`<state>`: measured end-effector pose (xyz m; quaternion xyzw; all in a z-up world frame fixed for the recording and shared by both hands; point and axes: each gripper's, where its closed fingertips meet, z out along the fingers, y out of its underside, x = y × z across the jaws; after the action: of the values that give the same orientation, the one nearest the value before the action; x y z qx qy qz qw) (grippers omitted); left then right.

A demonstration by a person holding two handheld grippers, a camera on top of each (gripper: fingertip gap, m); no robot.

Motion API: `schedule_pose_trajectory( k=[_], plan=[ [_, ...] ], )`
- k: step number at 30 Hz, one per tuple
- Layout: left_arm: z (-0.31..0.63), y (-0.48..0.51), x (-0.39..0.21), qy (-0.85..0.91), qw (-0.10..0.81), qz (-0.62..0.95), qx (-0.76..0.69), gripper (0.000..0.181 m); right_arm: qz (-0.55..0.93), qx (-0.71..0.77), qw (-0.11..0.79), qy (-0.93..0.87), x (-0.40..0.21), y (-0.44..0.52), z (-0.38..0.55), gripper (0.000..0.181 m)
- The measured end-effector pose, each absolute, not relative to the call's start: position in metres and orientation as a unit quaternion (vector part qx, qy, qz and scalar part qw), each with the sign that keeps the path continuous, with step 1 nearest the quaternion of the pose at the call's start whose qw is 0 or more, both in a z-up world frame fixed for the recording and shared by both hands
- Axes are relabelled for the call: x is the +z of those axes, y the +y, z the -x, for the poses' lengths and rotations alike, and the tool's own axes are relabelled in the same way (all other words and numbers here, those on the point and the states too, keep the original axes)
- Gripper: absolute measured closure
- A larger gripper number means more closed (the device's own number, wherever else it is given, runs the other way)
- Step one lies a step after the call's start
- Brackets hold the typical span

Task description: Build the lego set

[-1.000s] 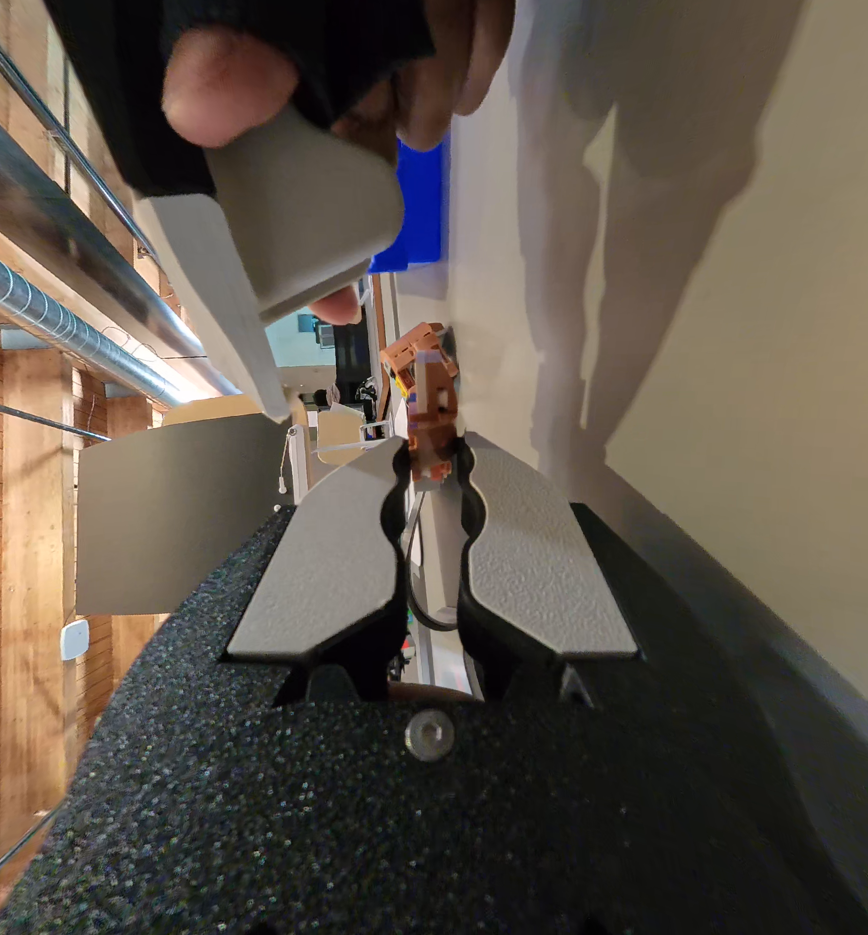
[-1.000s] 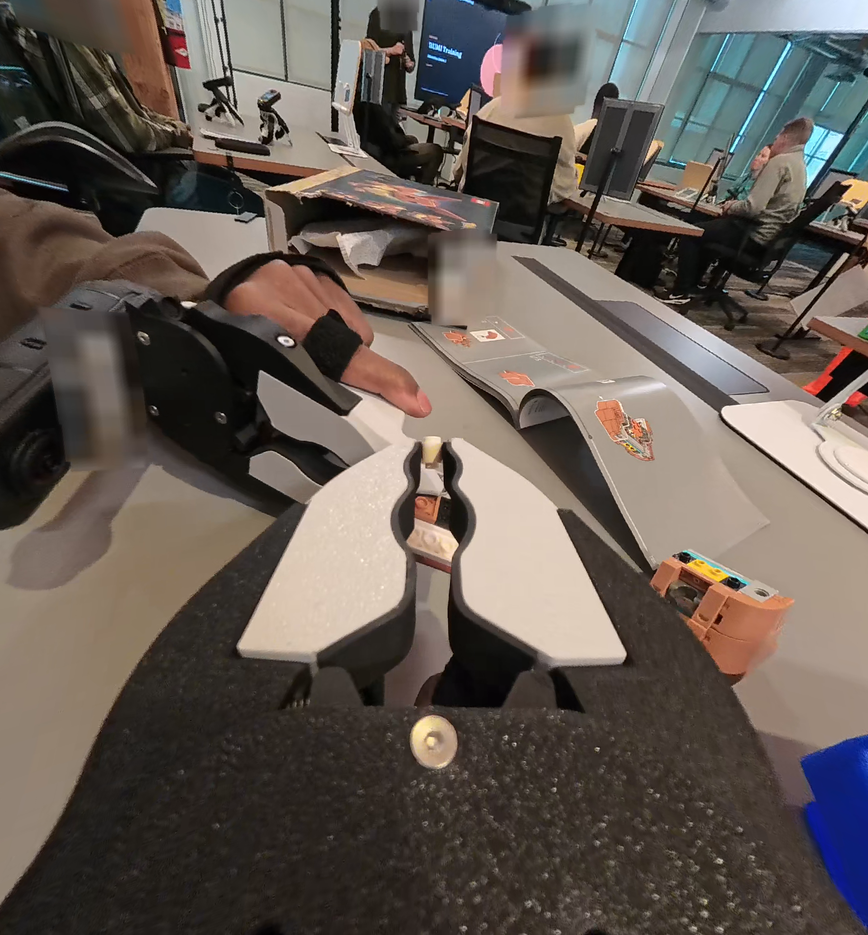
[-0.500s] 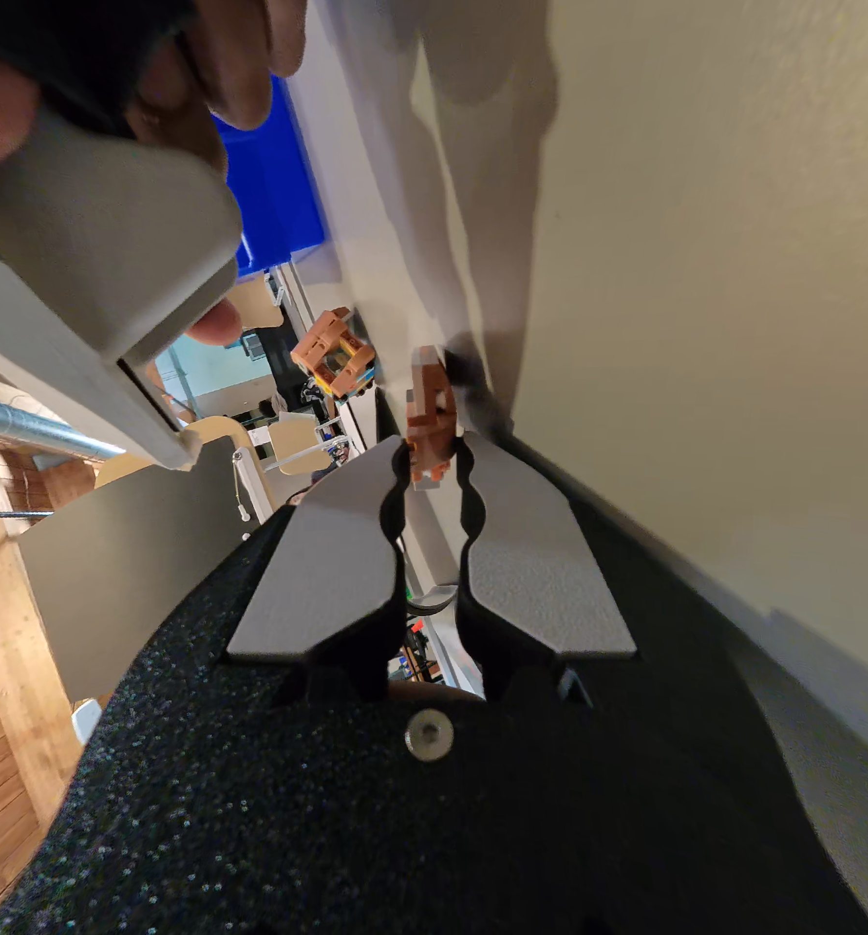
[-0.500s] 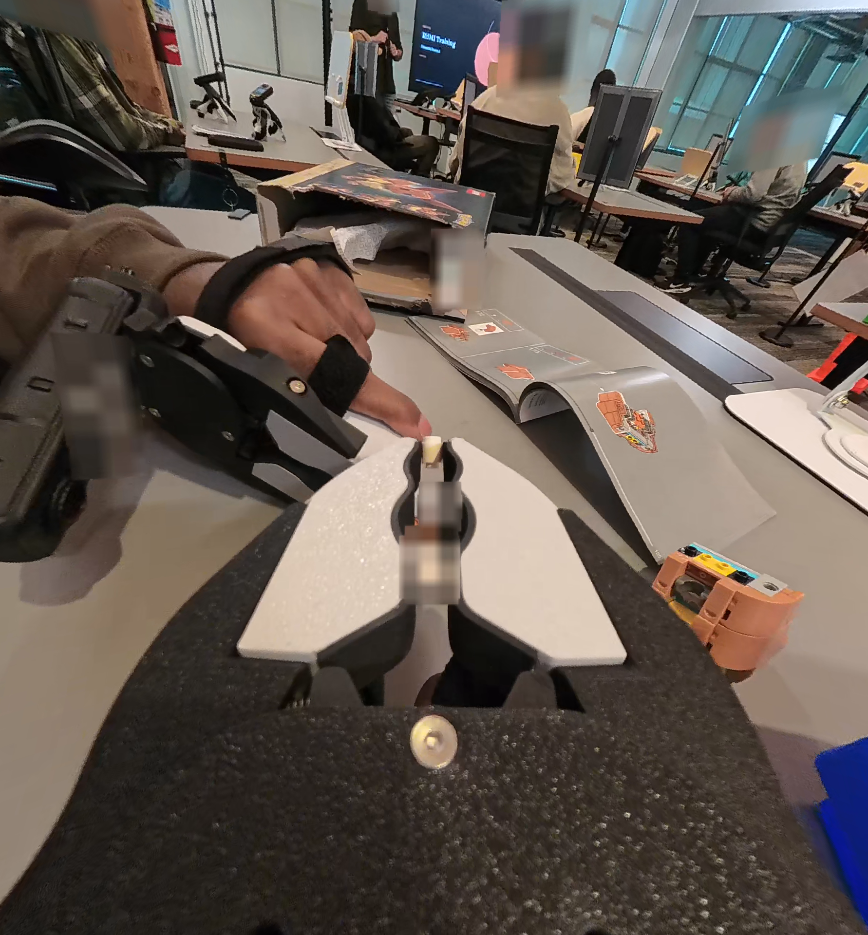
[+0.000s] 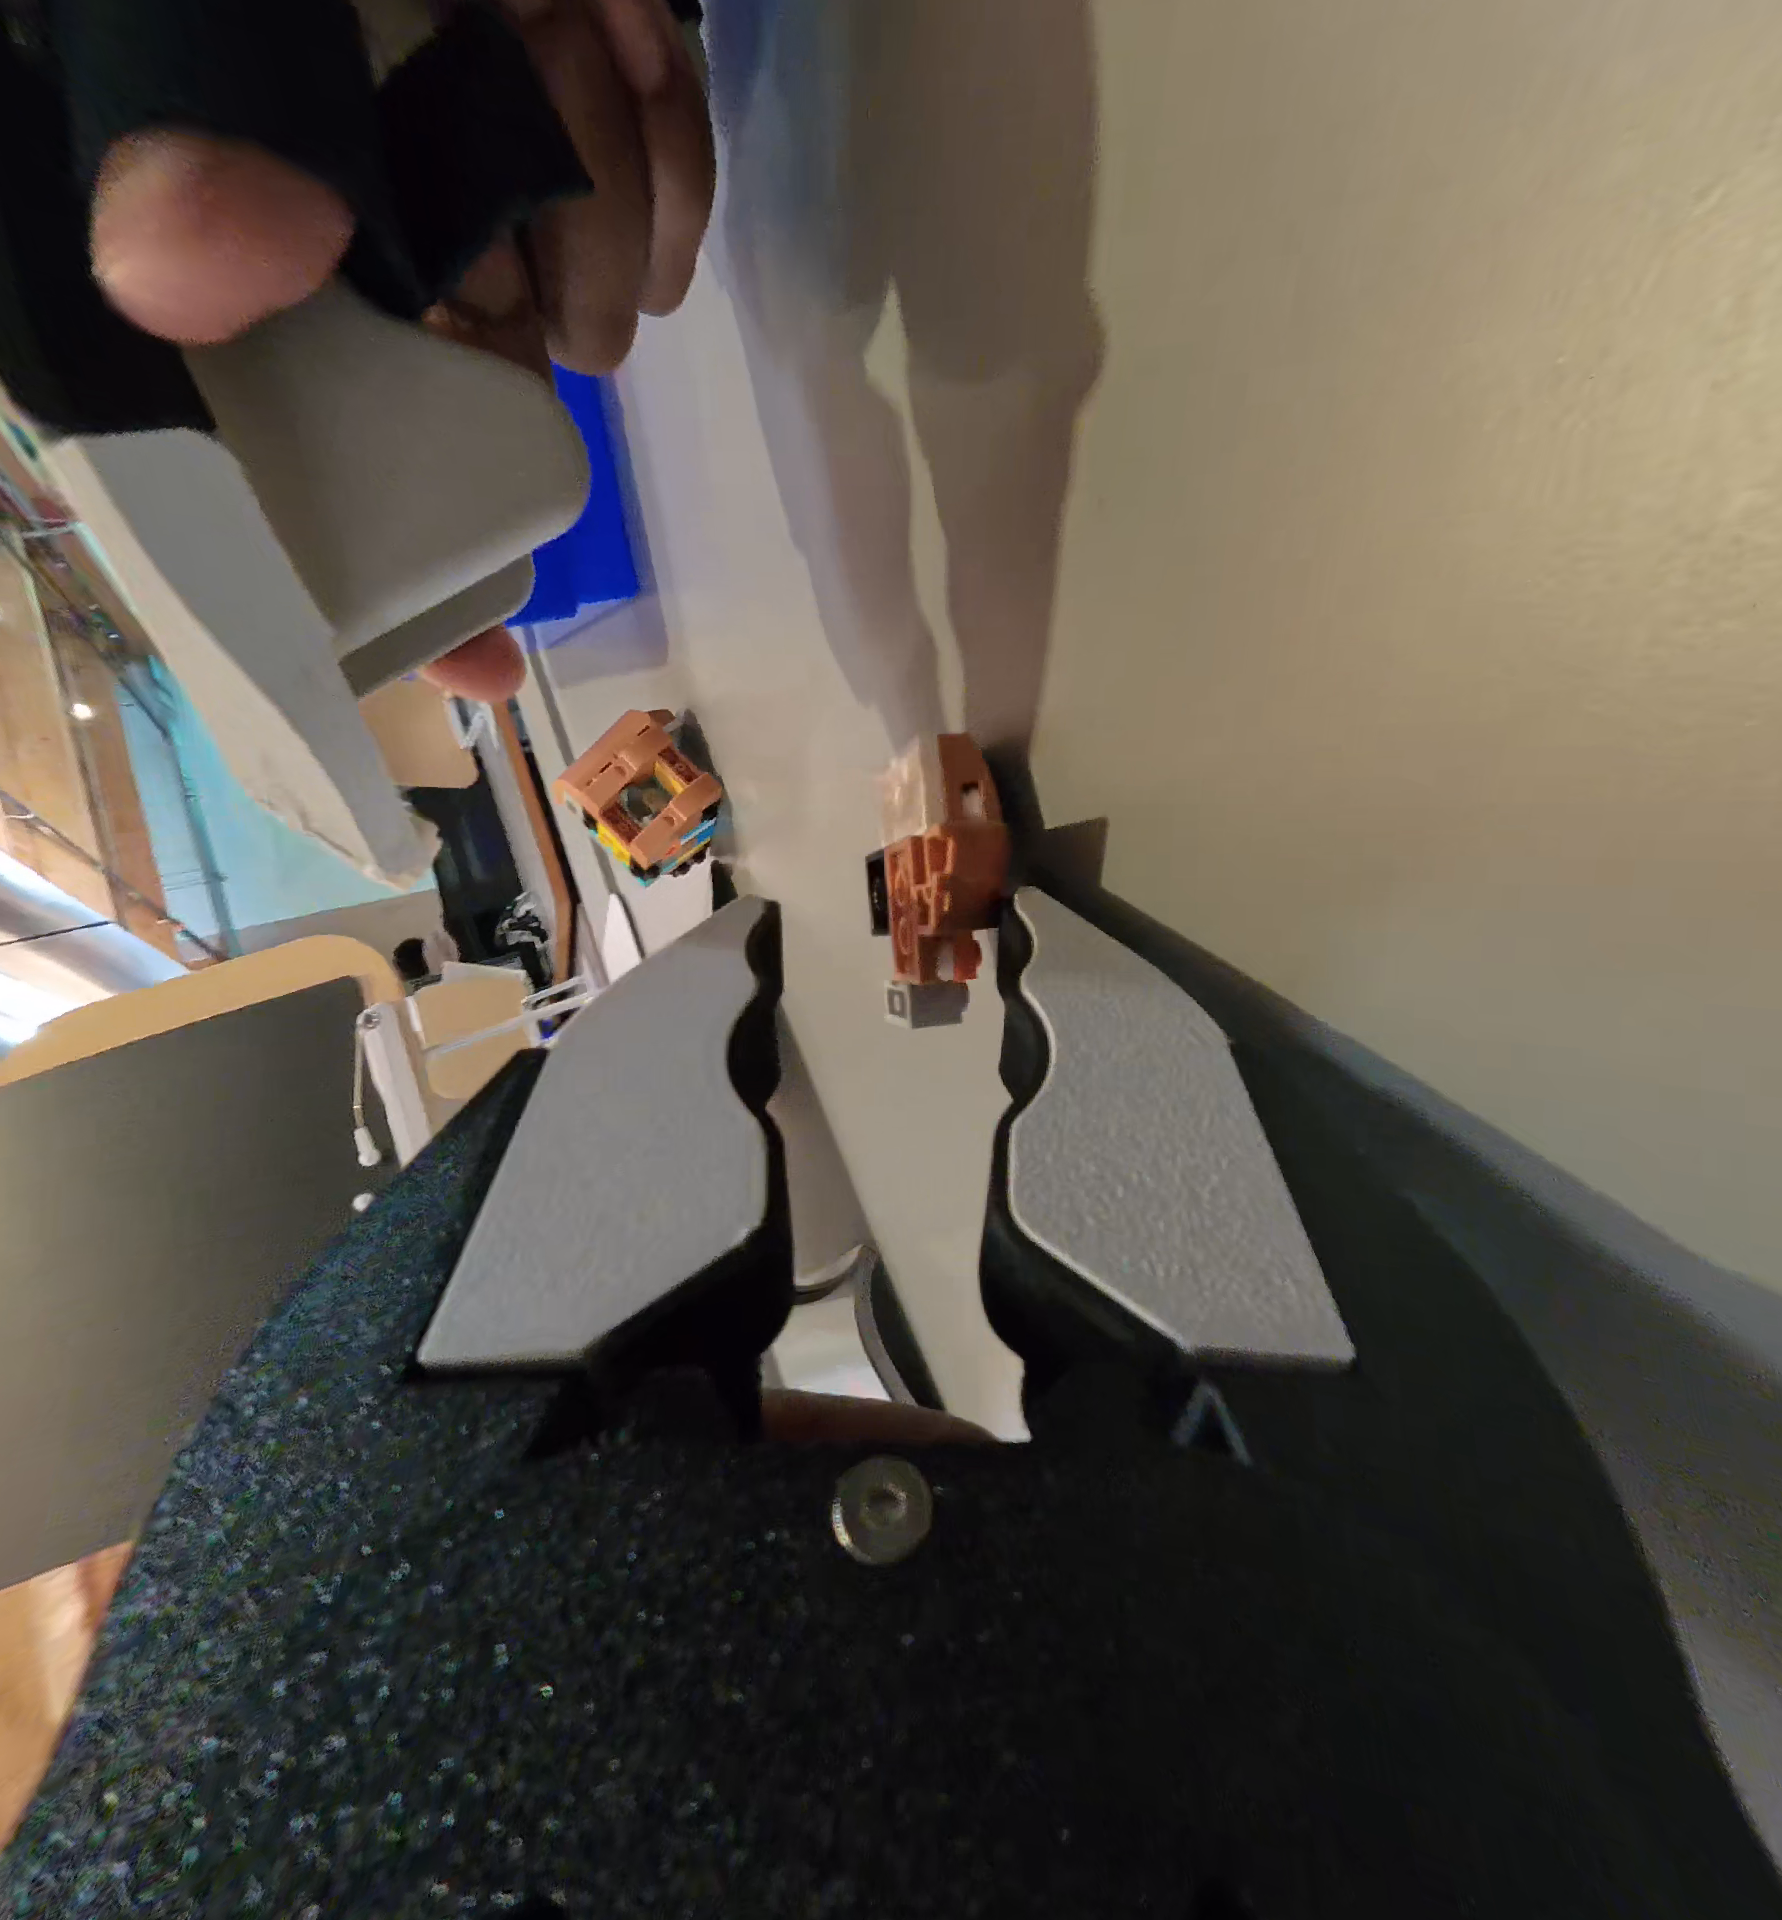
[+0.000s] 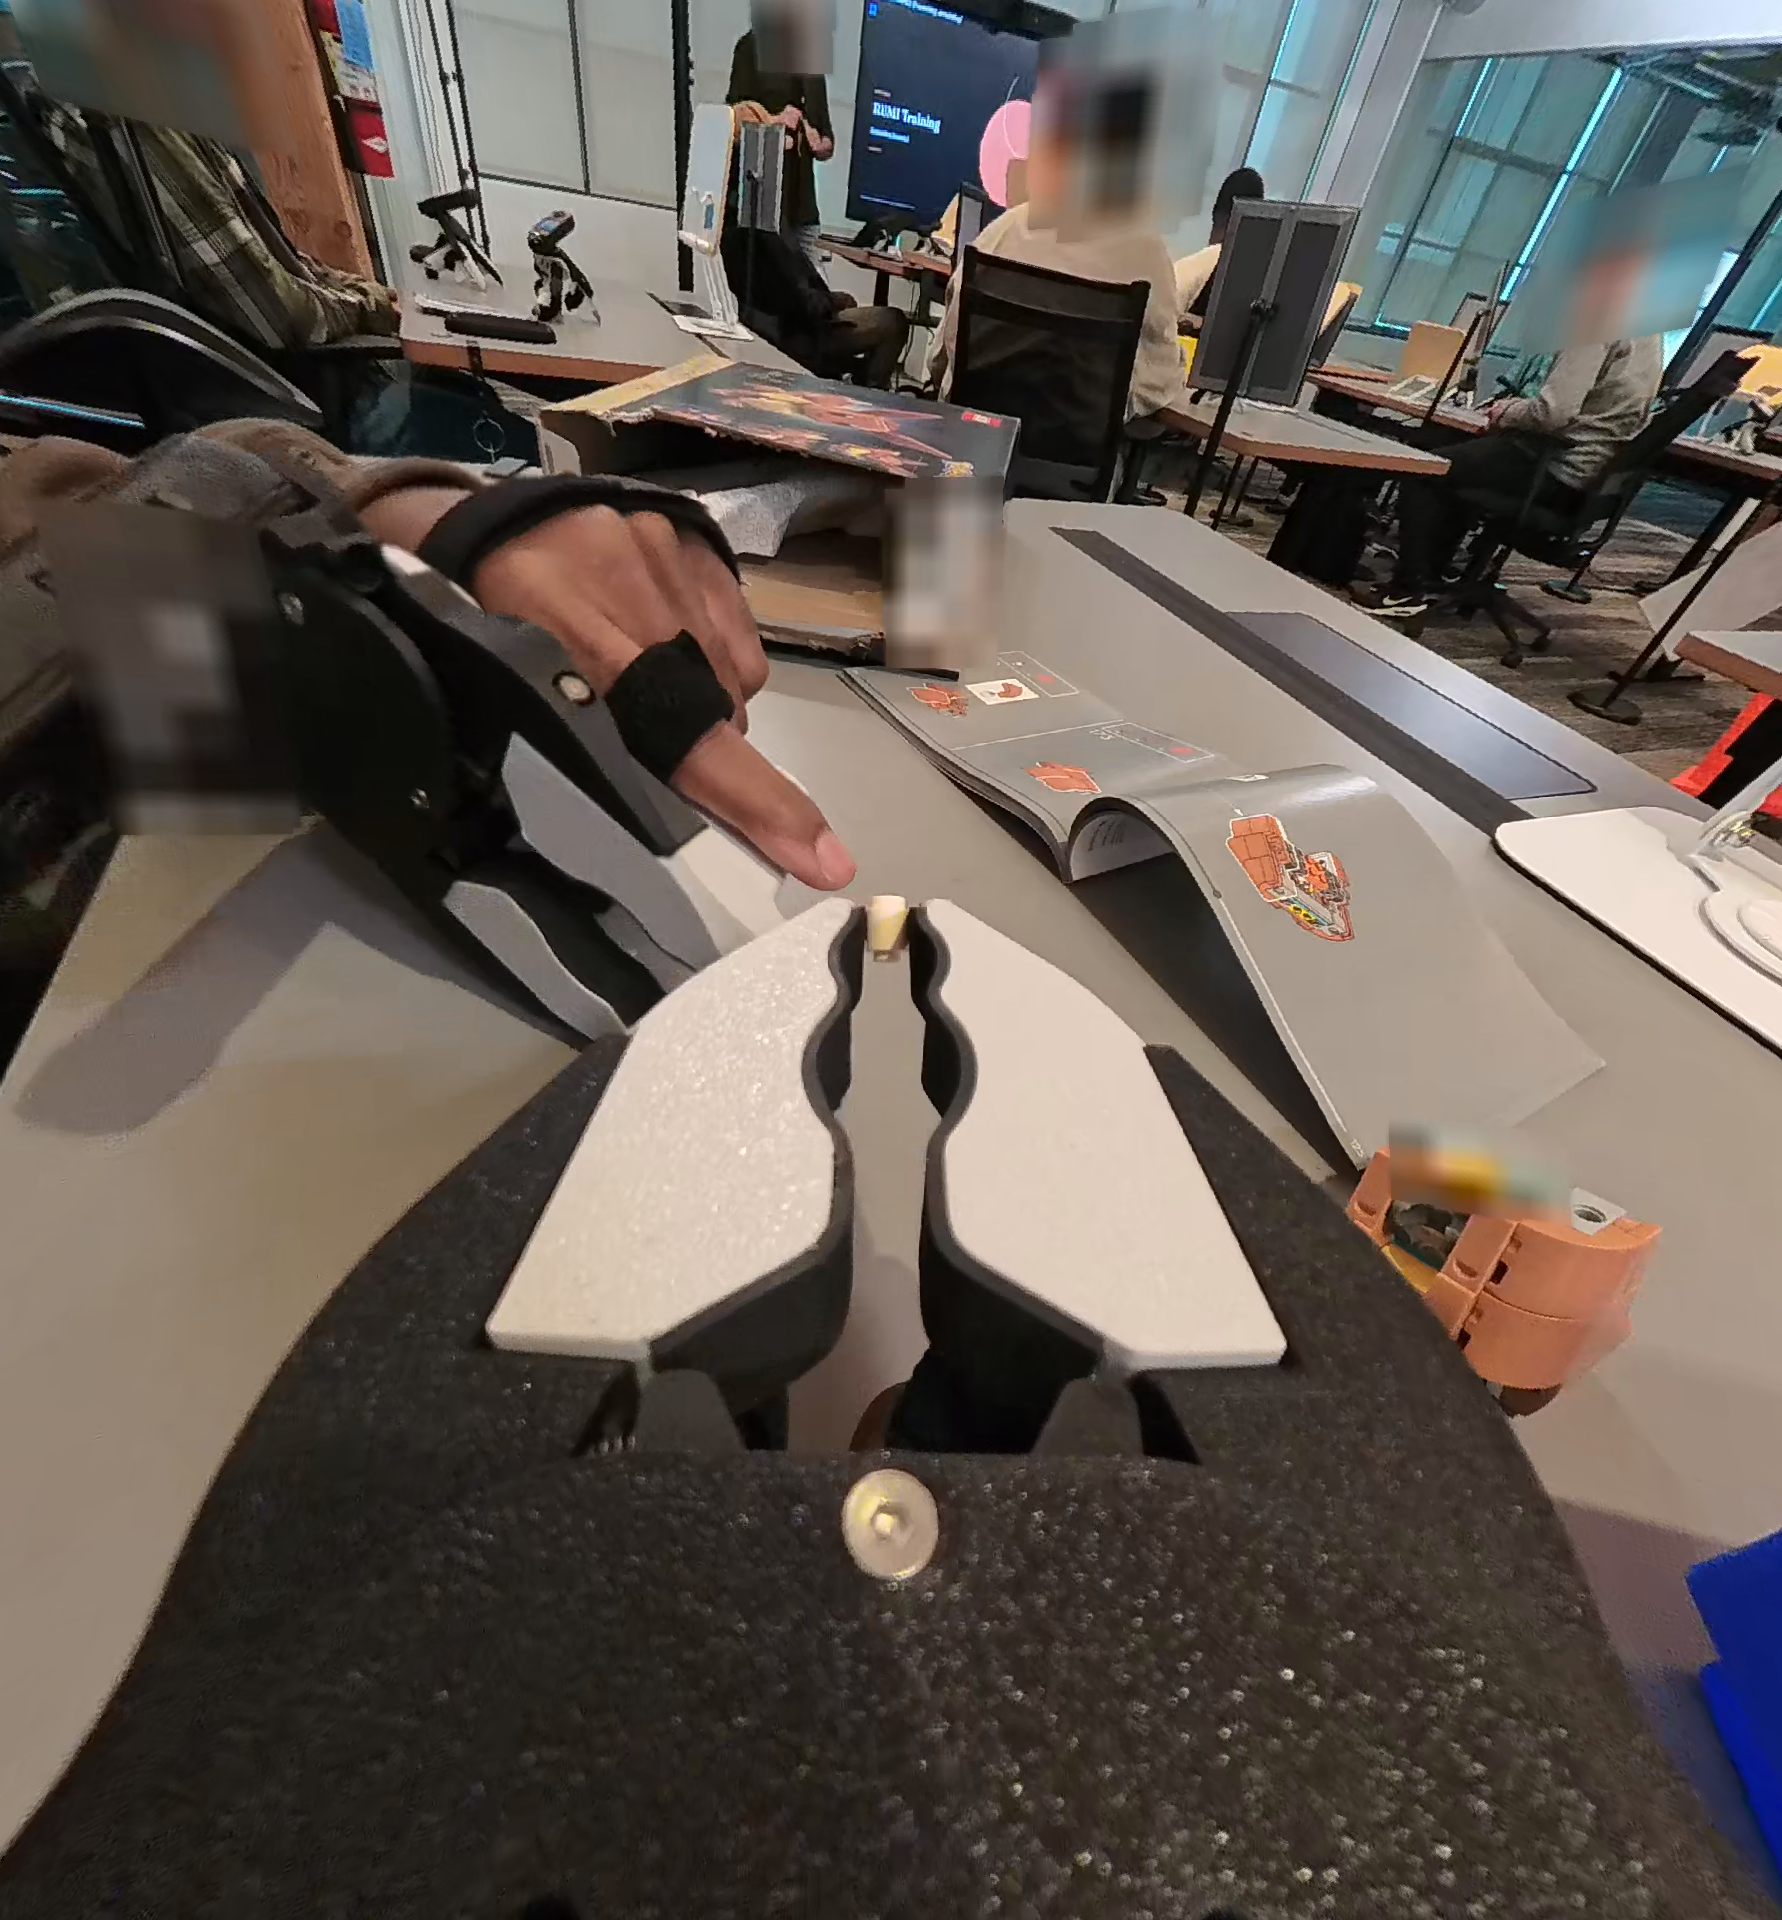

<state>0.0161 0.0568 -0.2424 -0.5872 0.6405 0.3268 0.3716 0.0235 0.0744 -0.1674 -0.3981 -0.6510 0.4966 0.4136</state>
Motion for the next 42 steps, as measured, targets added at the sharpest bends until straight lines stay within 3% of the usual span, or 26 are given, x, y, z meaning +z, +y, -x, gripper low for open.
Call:
schedule_pose_trajectory(
  k=[21,24,26,28,35,42],
  plan=[
    [-0.001,0.007,-0.234,0.566,0.344,0.744,0.084,0.117,0.386,0.523,0.401,-0.645,-0.163,0.070,-0.026,0.173],
    [-0.004,0.020,-0.194,0.494,0.450,0.743,0.041,0.124,0.359,0.556,0.395,-0.638,-0.155,0.061,-0.031,0.173],
    [-0.013,0.029,-0.167,0.428,0.514,0.743,-0.036,0.140,0.326,0.581,0.399,-0.630,-0.146,0.052,-0.036,0.173],
    [-0.028,0.033,-0.149,0.373,0.556,0.731,-0.132,0.143,0.289,0.616,0.401,-0.613,-0.134,0.043,-0.043,0.173],
    [-0.064,0.038,-0.129,0.256,0.573,0.676,-0.388,0.148,0.250,0.753,0.315,-0.521,-0.102,0.030,-0.058,0.173],
    [-0.055,0.040,-0.101,0.160,0.603,0.589,-0.513,0.159,0.268,0.835,0.216,-0.429,-0.088,0.041,-0.057,0.173]
  ],
)
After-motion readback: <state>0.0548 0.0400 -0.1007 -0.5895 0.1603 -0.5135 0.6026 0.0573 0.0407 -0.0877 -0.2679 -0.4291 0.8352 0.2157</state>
